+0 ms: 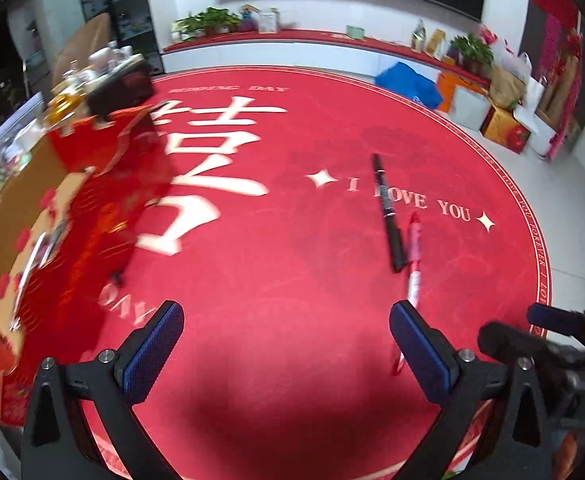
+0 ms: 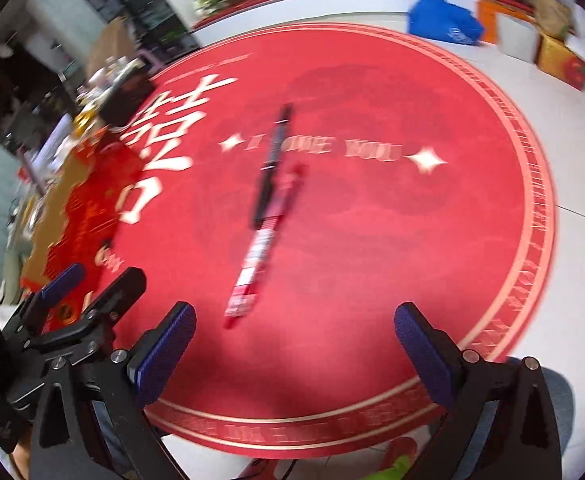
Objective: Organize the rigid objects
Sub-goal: 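Move both tools back to the black marker and red pen on the rug, then grasp the black marker with the left tool while the right tool grasps the red pen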
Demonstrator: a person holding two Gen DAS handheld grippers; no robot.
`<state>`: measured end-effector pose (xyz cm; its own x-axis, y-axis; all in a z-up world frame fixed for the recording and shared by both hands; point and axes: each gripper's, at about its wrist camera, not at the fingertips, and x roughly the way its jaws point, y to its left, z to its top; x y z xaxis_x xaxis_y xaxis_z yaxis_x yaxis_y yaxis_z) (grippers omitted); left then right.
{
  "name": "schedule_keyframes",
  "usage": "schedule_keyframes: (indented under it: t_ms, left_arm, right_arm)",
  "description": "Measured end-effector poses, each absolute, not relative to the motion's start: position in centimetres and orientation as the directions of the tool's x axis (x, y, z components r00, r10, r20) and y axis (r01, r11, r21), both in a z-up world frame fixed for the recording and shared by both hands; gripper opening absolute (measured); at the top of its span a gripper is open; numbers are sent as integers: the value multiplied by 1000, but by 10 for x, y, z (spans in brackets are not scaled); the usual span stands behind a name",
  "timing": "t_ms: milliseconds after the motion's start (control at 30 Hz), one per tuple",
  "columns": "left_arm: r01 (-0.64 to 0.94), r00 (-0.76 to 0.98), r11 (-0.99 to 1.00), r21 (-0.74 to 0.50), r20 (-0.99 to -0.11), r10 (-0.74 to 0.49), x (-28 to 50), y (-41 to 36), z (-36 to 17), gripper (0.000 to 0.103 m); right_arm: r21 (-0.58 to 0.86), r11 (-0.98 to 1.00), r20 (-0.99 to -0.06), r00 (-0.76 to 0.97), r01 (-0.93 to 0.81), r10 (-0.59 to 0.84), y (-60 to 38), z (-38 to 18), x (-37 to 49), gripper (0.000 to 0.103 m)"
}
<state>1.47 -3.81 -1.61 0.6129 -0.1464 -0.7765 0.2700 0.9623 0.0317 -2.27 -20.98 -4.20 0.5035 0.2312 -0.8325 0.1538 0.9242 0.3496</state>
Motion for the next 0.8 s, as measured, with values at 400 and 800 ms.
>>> schedule_keyframes:
  t_ms: [400,800]
  left_arm:
    - [296,575,952,81,-811,-110,96,-118,-40,103]
    - [206,620,967,150,-785,-10,107,-66,-50,103]
  right_arm:
    - [350,917,-839,500,193,215,-249,-56,-24,100]
    - [303,944,-846,494,134,201,-208,-56,6,100]
